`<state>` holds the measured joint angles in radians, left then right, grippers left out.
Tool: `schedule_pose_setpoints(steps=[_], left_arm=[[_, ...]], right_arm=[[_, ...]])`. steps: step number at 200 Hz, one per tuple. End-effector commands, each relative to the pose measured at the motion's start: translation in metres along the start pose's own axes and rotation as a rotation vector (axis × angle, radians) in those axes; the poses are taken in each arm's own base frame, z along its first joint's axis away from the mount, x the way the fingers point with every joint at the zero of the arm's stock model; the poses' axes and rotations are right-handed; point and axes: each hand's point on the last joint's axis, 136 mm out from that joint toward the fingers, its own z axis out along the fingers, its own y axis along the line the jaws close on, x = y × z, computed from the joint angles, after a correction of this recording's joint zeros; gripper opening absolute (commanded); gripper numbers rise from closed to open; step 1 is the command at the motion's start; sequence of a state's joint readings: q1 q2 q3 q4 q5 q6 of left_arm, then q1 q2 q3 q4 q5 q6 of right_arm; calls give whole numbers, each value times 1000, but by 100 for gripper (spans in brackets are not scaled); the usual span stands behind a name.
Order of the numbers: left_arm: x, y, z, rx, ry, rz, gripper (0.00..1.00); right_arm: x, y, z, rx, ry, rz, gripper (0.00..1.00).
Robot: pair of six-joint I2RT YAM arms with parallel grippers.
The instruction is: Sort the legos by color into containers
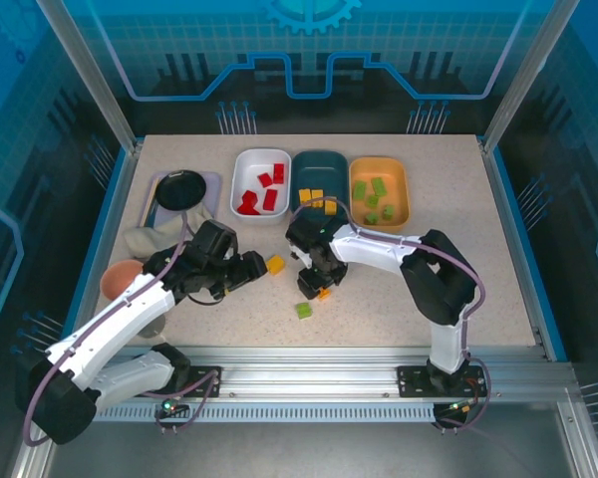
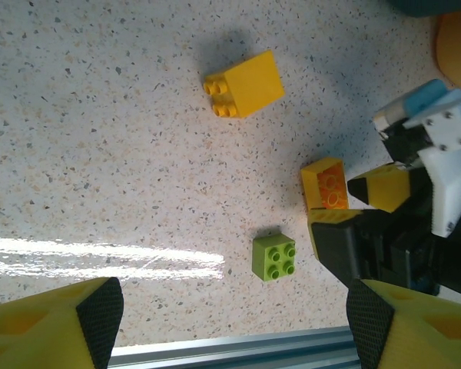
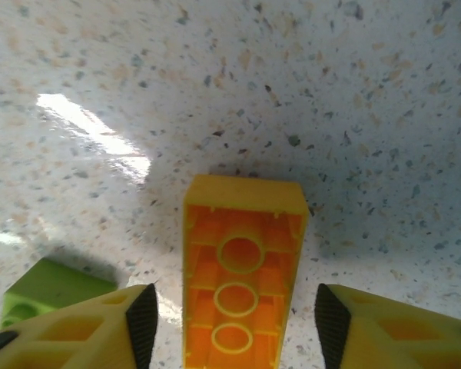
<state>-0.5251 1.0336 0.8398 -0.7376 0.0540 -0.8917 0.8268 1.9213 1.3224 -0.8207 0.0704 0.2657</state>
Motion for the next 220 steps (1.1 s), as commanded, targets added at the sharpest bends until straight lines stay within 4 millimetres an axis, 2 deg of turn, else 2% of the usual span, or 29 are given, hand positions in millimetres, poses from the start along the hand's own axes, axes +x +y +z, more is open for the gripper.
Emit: schedule_pose_setpoints(steps=[1,23,37,48,65,78,98,127,156,165,168,171,177,180,198,220], left_arm=[[5,-4,2,16,20,5,80],[7,-6,3,19,26,11,80],[9,-7,3,22,29,16,80],[9,-10,3,30,27,23,80],[7,-19,2,49,22,41,80],[5,-27,1,65,13,49,80],[-1,-35,3,81,-7,44,80],[-12,-45,7,89,-35,37,80],[-17,-51,10,89,-41,31,80],[-18,-52,10,88,-45,28,80],[-18,-52,10,89,-45,28,80],[-18,-52,10,89,-46,27,80],[-19,-52,9,88,-49,26,80],[-19,-52,9,87,-50,25,80],[-20,-50,8,80,-58,18,80],[-19,-47,6,75,-60,7,80]], right_arm=[[-5,3,6,24,5,4,52],[-8,0,10,47,2,14,39],[-12,-3,6,65,-16,24,31],[-19,-9,-7,84,-55,39,28],[-35,-26,-38,89,-139,97,26],[-51,-44,-62,73,-205,167,25],[-86,-74,-95,39,-313,253,25],[-143,-115,-113,-50,-389,374,25],[-194,-152,-109,-85,-437,458,25],[-205,-162,-102,-93,-438,483,25],[-211,-166,-108,-94,-458,488,25],[-213,-170,-98,-92,-444,499,25],[-218,-177,-92,-88,-438,513,25],[-221,-180,-95,-86,-449,518,25],[-235,-195,-83,-76,-459,543,26],[-243,-204,-63,-73,-457,562,28]])
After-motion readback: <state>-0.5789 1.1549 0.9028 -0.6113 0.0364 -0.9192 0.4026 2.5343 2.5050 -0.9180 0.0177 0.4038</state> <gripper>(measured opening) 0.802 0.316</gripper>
